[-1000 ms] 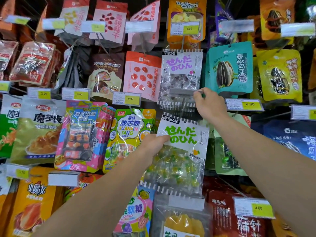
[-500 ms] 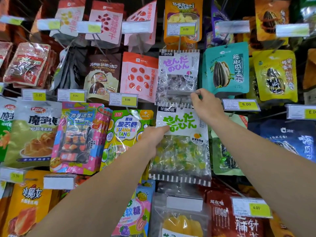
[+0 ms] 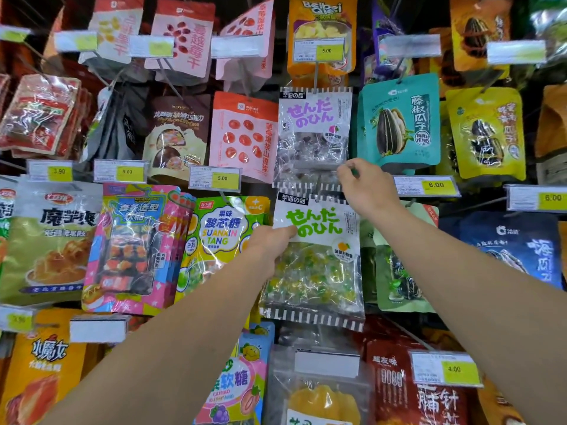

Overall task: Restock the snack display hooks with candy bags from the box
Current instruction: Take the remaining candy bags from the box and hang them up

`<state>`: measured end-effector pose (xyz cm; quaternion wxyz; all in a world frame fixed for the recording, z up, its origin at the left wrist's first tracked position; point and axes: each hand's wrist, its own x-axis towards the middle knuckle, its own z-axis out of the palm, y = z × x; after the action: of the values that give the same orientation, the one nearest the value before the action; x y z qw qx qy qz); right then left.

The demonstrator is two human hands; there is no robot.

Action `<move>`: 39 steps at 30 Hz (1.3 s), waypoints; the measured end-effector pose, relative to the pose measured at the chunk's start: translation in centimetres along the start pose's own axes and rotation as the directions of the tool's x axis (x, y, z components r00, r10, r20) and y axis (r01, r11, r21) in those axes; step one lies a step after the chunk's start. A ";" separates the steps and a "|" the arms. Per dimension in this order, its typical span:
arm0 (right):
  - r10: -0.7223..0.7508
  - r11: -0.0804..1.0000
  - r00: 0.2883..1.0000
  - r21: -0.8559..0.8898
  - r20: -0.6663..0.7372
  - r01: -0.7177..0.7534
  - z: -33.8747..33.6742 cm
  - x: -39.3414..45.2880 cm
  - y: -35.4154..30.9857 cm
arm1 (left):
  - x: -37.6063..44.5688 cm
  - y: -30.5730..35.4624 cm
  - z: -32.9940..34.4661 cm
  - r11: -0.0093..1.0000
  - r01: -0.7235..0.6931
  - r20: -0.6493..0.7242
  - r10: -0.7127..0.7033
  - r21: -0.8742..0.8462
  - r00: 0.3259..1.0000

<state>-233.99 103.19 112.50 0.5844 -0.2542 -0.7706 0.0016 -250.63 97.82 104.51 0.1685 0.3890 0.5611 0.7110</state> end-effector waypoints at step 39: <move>0.252 0.923 0.958 -0.330 0.138 -0.196 7.9 -11.7 2.3 | -2.3 -2.7 -2.2 0.723 -0.406 0.308 0.274 0.559 0.911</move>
<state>-237.99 102.90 98.76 0.4615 -0.4292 -0.7758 -0.0311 -251.33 95.62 100.96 -0.0440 0.5896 0.6585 0.4656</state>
